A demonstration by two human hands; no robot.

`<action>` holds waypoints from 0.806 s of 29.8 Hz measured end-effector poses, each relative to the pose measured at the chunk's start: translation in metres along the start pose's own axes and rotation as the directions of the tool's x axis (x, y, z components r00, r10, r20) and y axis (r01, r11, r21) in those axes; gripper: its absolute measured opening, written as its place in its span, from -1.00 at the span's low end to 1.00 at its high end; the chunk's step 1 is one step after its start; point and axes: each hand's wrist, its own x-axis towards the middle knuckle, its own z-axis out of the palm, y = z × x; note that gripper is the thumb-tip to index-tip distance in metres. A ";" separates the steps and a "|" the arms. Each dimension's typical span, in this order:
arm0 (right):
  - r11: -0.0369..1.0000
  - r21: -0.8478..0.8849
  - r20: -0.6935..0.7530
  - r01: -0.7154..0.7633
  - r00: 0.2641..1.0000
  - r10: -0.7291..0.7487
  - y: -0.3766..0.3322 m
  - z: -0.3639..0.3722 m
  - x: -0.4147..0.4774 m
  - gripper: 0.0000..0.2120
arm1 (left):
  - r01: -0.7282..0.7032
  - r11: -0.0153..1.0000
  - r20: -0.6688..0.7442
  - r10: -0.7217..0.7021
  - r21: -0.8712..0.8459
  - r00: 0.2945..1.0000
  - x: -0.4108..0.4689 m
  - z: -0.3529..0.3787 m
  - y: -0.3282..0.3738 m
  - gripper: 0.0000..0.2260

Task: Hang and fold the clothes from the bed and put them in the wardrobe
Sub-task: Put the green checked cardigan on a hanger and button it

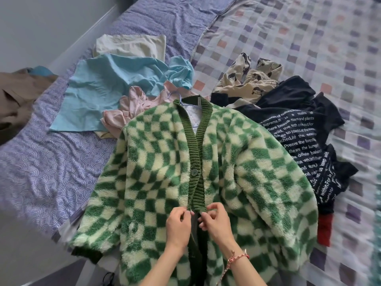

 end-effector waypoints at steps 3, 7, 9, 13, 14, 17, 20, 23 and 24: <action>0.998 -0.001 0.011 0.061 0.998 -0.061 0.003 0.006 -0.007 -0.86 | 0.051 0.998 0.044 -0.050 -0.030 0.998 0.002 -0.002 0.000 -0.73; 0.993 0.018 -0.028 0.120 0.992 -0.120 0.006 0.016 -0.015 -0.87 | 0.103 0.992 0.081 -0.098 -0.070 0.992 0.005 -0.003 -0.005 -0.70; 0.991 0.025 -0.043 0.131 0.991 -0.130 0.005 0.019 -0.015 -0.88 | 0.172 0.978 0.097 -0.161 -0.119 0.982 0.009 -0.003 -0.008 -0.67; 0.988 0.009 -0.011 0.151 0.988 -0.151 0.001 0.020 -0.010 -0.81 | 0.328 0.861 0.184 -0.276 -0.389 0.943 0.016 -0.004 -0.013 -0.80; 0.987 -0.004 0.000 0.159 0.987 -0.159 -0.001 0.019 -0.009 -0.79 | 0.340 0.844 0.206 -0.276 -0.415 0.939 0.015 -0.005 -0.013 -0.89; 0.987 -0.024 0.037 0.157 0.987 -0.156 -0.002 0.019 -0.007 -0.78 | 0.375 0.793 0.243 -0.291 -0.480 0.925 0.016 -0.006 -0.016 -0.91; 0.990 -0.019 0.039 0.143 0.989 -0.142 -0.001 0.020 -0.005 -0.79 | 0.348 0.838 0.278 -0.246 -0.420 0.929 0.019 -0.004 -0.016 -0.94; 0.997 0.017 0.057 0.079 0.995 -0.080 0.003 0.021 -0.004 -0.83 | 0.189 0.964 0.205 -0.150 -0.188 0.967 0.023 0.001 -0.015 -0.84; 0.999 0.006 0.060 0.051 0.997 -0.051 0.004 0.024 -0.004 -0.88 | 0.112 0.990 0.162 -0.097 -0.085 0.982 0.024 0.003 -0.015 -0.80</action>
